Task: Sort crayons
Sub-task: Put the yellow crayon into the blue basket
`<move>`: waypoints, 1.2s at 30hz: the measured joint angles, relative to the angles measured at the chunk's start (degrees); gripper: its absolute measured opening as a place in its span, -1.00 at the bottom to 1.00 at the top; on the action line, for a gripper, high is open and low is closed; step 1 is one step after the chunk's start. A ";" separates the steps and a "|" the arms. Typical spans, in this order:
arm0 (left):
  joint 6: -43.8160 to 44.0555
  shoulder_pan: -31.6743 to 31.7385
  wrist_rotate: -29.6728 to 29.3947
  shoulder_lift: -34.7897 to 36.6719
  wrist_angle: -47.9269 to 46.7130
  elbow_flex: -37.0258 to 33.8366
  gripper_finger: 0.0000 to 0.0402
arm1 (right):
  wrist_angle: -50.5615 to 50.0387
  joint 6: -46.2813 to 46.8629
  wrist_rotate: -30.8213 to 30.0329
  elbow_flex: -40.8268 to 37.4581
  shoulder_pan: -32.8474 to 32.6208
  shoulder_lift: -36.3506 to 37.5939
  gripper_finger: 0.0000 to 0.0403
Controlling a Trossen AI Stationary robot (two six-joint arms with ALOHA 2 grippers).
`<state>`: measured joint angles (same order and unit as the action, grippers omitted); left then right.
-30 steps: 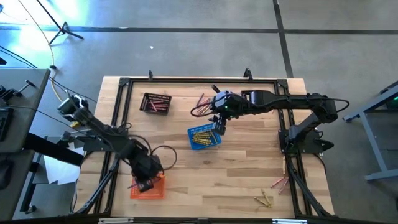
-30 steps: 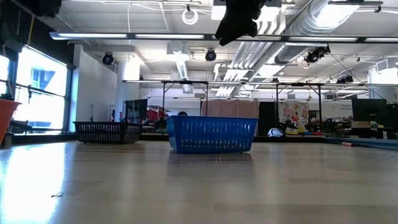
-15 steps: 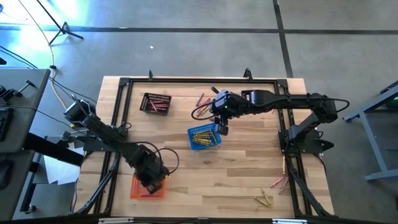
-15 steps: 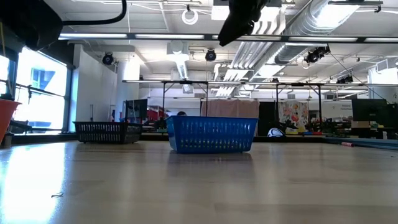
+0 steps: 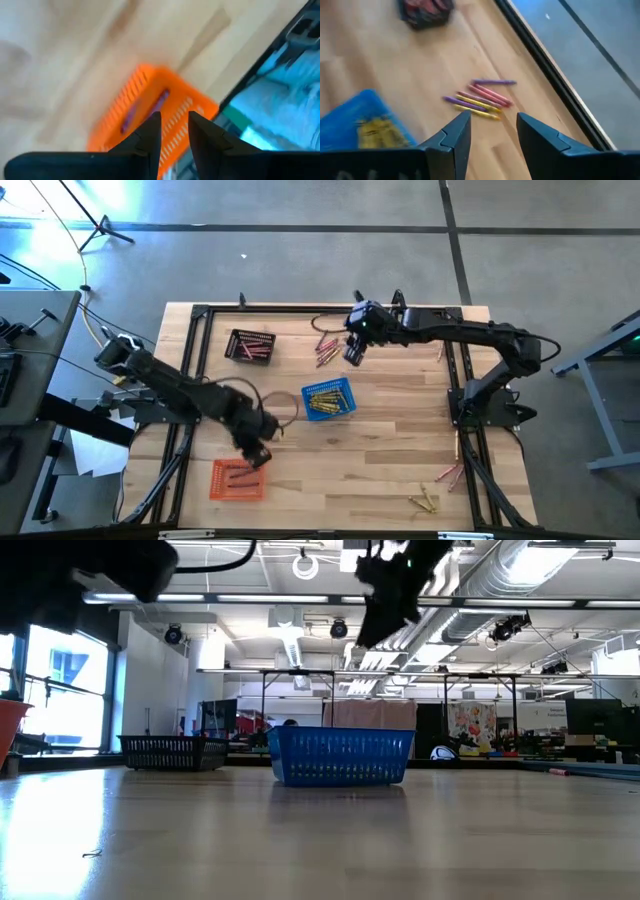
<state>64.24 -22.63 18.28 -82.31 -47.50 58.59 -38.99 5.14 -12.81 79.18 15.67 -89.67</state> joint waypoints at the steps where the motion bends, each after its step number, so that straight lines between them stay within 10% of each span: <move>1: -1.78 1.42 -1.02 0.84 -0.58 0.00 -0.58 | 1.58 -0.77 0.85 -1.91 1.28 0.00 -0.29; 10: -18.95 16.44 -14.19 11.46 -3.21 0.02 -0.58 | 10.95 -36.41 9.04 -16.42 6.10 -0.07 -0.29; 15: -29.08 25.77 -21.51 17.08 -1.01 0.02 -0.58 | 18.58 -35.35 7.45 -18.56 6.55 -2.35 -0.29; 26: -41.96 43.81 -23.48 23.89 12.64 0.07 -0.58 | -2.62 -33.67 9.88 2.28 9.48 -21.59 -0.29; 36: -50.01 51.69 -23.35 26.90 13.16 0.04 -0.58 | -7.71 -51.17 13.55 15.08 7.46 -32.55 -0.29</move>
<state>14.23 29.07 -5.07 -55.41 -34.35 58.63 -46.70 -46.02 0.73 94.26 23.13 -122.22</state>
